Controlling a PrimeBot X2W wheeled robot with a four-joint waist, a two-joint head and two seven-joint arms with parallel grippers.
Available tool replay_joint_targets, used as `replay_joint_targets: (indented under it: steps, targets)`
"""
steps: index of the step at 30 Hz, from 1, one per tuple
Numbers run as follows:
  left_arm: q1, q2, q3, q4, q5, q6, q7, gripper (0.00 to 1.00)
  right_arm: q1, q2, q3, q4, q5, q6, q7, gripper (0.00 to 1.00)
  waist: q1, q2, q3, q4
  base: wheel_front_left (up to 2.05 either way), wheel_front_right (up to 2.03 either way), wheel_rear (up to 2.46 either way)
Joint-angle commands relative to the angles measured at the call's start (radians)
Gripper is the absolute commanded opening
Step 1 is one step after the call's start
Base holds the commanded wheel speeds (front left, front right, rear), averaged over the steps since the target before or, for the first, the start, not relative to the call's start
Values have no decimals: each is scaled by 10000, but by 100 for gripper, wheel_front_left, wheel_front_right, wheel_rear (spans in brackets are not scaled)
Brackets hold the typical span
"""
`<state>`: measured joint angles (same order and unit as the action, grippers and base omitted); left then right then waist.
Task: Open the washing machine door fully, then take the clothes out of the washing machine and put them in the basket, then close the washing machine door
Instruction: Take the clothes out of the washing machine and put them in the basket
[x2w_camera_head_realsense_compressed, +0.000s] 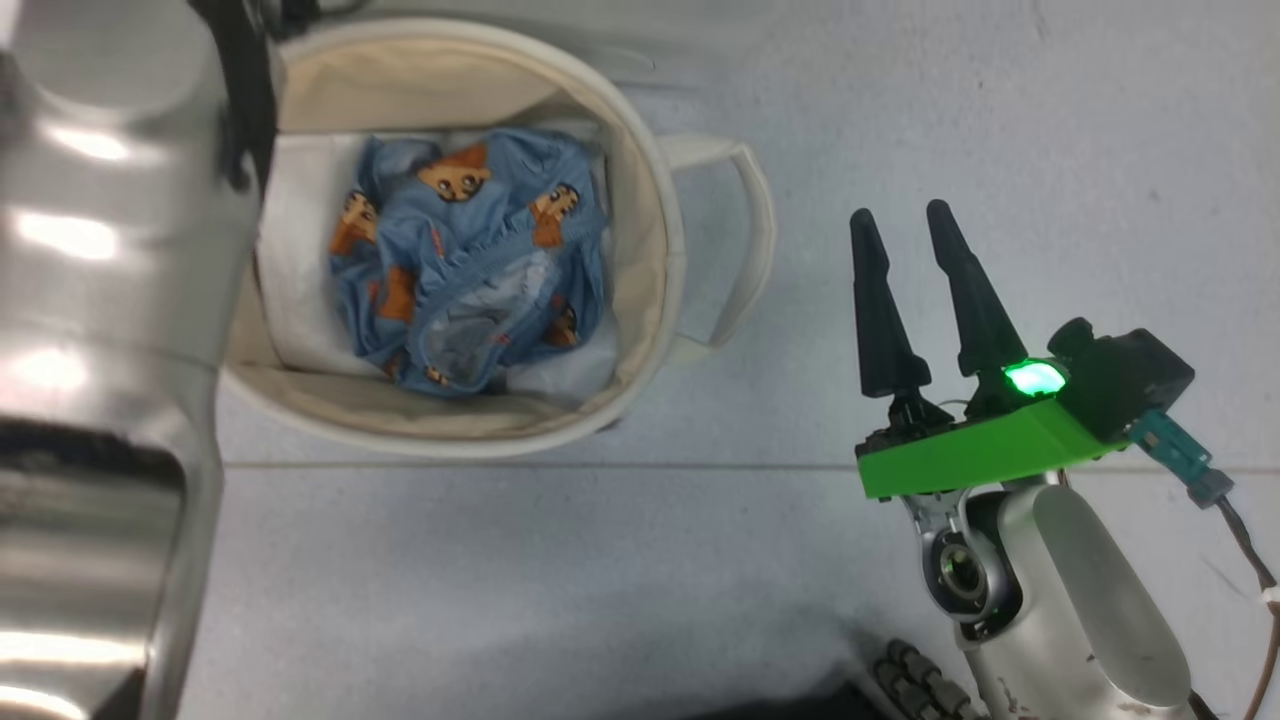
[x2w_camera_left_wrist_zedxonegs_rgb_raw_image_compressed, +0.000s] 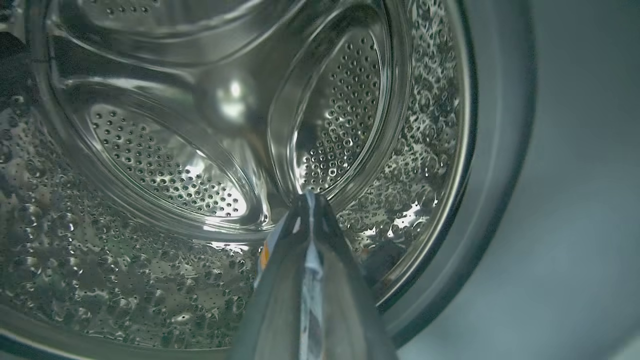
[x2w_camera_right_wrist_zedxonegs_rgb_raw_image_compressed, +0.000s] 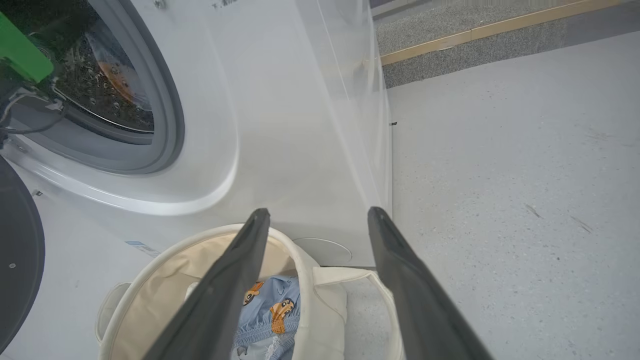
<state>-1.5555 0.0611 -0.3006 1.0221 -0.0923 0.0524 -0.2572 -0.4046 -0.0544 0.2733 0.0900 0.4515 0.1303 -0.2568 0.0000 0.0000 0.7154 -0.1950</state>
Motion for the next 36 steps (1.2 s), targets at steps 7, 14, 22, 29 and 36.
replay_joint_targets:
  steps: [7, 14, 22, 29, 36]
  targets:
    - [2188, 676, 571, -2583, -322, 151, -43, 0, 456, 42, -100, -11, -332, 4, -49, 100, 0, 0, -1360, 405, 0, 0, 0]
    - [4213, 866, 901, -4911, -264, 344, -44, 0, 909, 42, -220, 275, -452, 4, -49, 100, 0, 0, -2595, 715, 0, 0, 0]
    - [6143, 785, 1226, -7554, -195, 527, -45, 0, 1487, 42, -300, 552, -556, 4, -49, 100, 0, 0, -3971, 1080, 0, 0, 0]
    - [7225, 634, 1402, -9684, -139, 670, -45, 0, 1875, 42, -259, 675, -607, 4, -49, 100, 0, 0, -4880, 1246, 0, 0, 0]
    - [7773, 635, 1038, -11663, 458, 827, -45, 0, 2205, 42, -242, 784, -549, 4, -49, 100, 0, 0, -5469, 1294, 0, 0, 0]
